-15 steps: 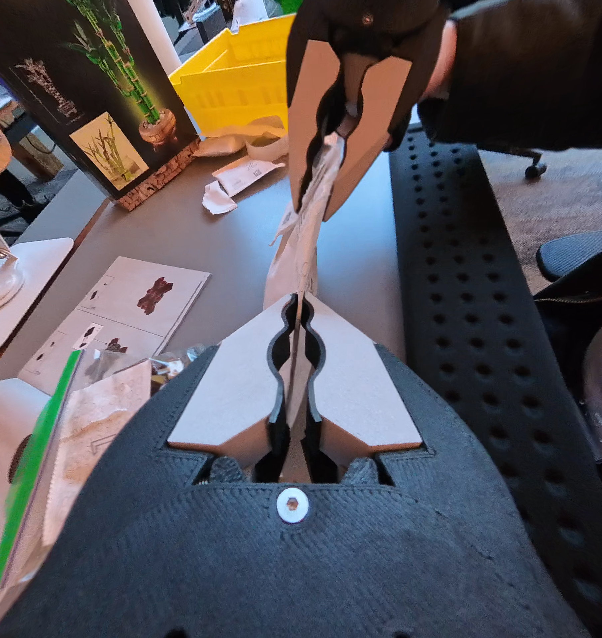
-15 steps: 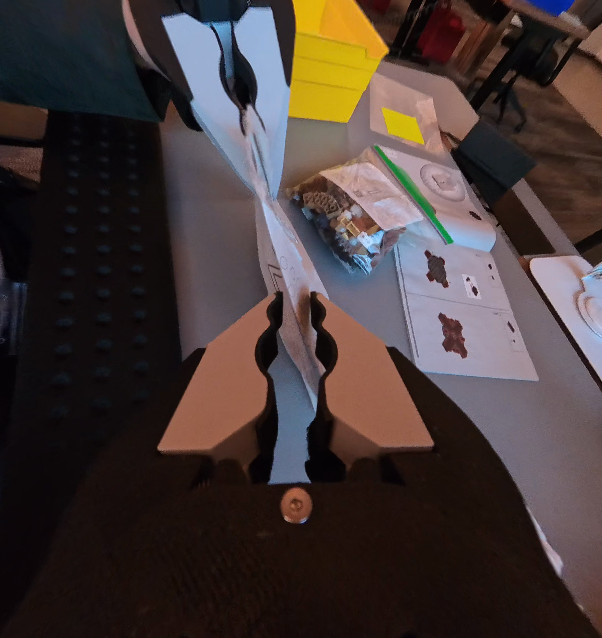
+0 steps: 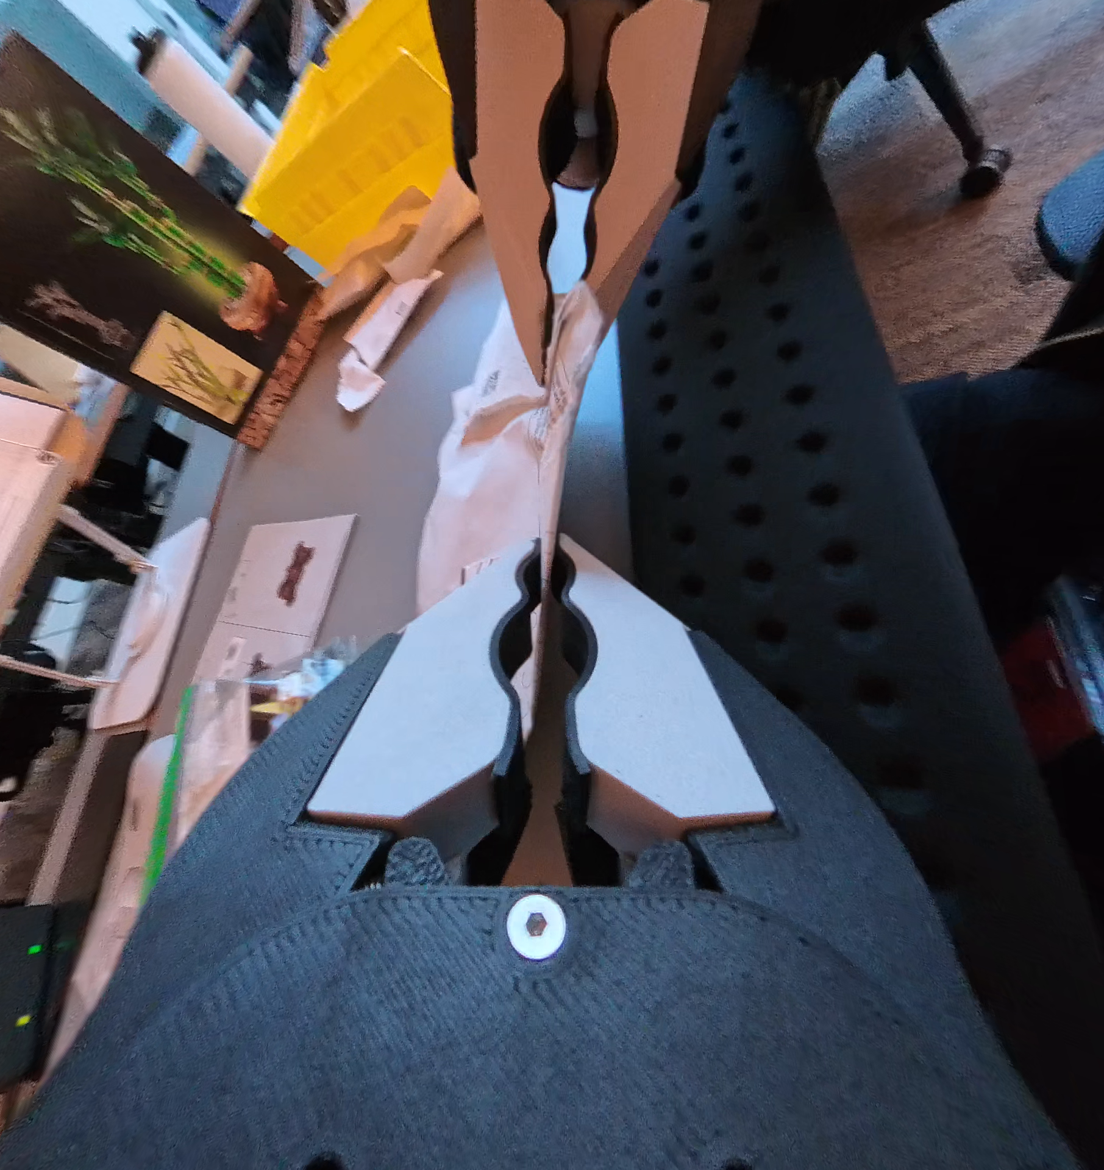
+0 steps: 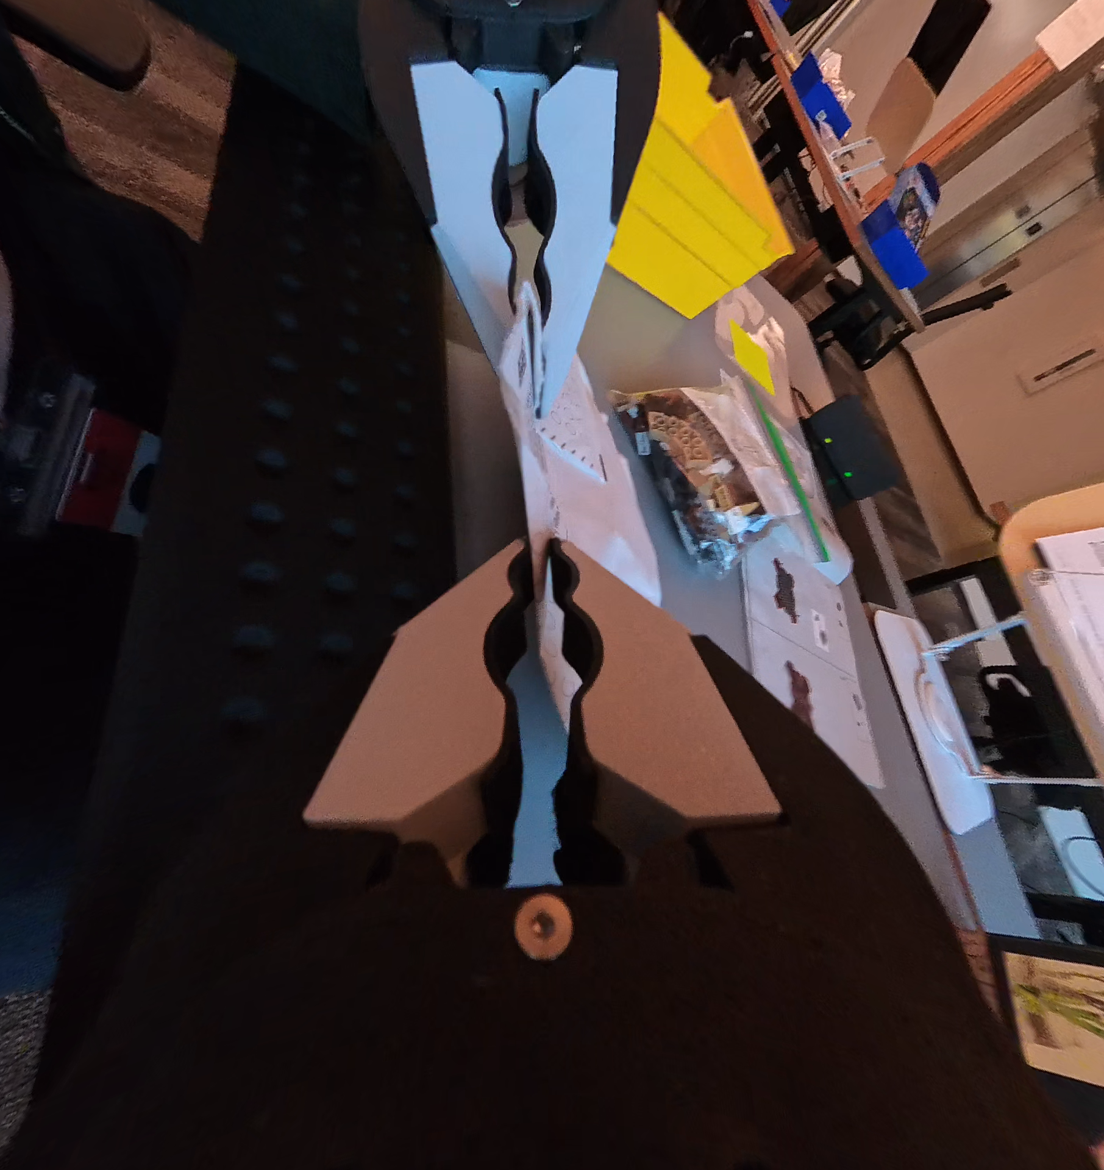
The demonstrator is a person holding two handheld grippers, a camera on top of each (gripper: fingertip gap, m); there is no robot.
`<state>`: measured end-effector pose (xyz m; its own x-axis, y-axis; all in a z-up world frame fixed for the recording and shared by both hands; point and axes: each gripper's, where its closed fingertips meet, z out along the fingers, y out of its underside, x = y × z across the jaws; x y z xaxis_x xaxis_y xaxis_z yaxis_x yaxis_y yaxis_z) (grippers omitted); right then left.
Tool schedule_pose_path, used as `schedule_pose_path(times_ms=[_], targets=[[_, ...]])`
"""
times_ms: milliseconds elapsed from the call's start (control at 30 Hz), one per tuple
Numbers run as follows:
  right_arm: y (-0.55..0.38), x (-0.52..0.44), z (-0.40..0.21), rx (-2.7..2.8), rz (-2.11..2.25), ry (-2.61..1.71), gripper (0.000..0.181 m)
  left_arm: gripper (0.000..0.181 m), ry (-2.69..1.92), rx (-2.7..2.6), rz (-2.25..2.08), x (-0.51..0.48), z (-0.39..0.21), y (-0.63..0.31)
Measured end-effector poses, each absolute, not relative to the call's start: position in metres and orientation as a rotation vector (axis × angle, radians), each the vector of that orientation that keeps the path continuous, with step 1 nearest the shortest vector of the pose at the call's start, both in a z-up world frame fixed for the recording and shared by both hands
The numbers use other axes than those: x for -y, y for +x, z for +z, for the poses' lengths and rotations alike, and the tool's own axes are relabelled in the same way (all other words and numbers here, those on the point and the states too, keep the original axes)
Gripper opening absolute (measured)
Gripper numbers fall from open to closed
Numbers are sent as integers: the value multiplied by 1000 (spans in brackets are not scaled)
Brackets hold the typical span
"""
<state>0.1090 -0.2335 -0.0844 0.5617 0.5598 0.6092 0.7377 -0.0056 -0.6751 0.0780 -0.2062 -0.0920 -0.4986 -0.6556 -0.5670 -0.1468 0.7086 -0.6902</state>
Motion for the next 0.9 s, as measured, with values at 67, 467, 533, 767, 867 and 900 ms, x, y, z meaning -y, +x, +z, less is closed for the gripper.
schedule_pose_path(times_ms=[67,467,533,767,867,900], targets=[[105,238,-96,1087,-113,-1733,1,0,-662,-2091,-759,210,-102,73],[125,222,-140,777,527,-2181,1,0,-1083,-2192,-971,191,-137,79],[131,218,-150,808,510,-2244,2,0,-1162,-2228,-973,185,-147,84],[135,210,-153,595,787,-2315,1,0,-1570,-2174,-1349,182,-154,88],[135,205,-160,420,968,-2391,1,0,-1733,-2141,-1422,176,-158,89],[134,204,-160,380,1016,-2400,1,0,-1769,-2135,-1434,175,-159,89]])
